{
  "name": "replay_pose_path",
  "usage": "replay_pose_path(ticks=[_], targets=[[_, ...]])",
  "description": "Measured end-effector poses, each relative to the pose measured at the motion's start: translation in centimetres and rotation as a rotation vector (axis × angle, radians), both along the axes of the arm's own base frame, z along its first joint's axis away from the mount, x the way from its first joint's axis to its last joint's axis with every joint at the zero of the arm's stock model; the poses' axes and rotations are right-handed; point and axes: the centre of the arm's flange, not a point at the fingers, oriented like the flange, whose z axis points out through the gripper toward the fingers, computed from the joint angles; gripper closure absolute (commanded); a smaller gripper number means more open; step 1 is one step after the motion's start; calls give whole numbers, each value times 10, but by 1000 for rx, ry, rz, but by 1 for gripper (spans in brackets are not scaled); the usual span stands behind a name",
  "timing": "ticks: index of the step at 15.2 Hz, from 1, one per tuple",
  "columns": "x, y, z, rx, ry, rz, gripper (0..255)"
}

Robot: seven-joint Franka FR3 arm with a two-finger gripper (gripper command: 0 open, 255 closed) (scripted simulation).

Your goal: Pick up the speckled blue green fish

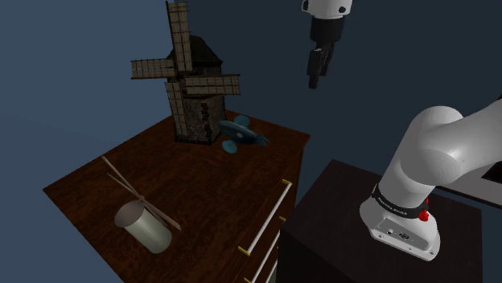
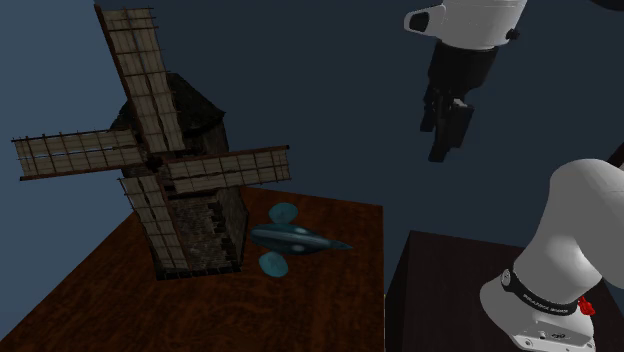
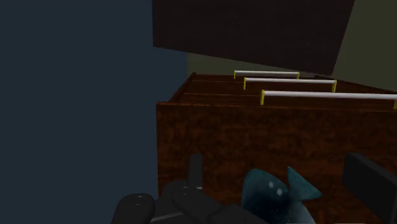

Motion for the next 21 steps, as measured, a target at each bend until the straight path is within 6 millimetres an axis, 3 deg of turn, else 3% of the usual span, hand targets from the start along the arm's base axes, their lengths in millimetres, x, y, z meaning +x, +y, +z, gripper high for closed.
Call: replay_pose_path(ticks=[2, 5, 10, 21], targets=[[3, 5, -4, -9, 0, -3, 0], [24, 32, -18, -54, -4, -22, 0], [67, 93, -45, -141, -14, -58, 0], [169, 191, -119, -330, -34, -141, 0]])
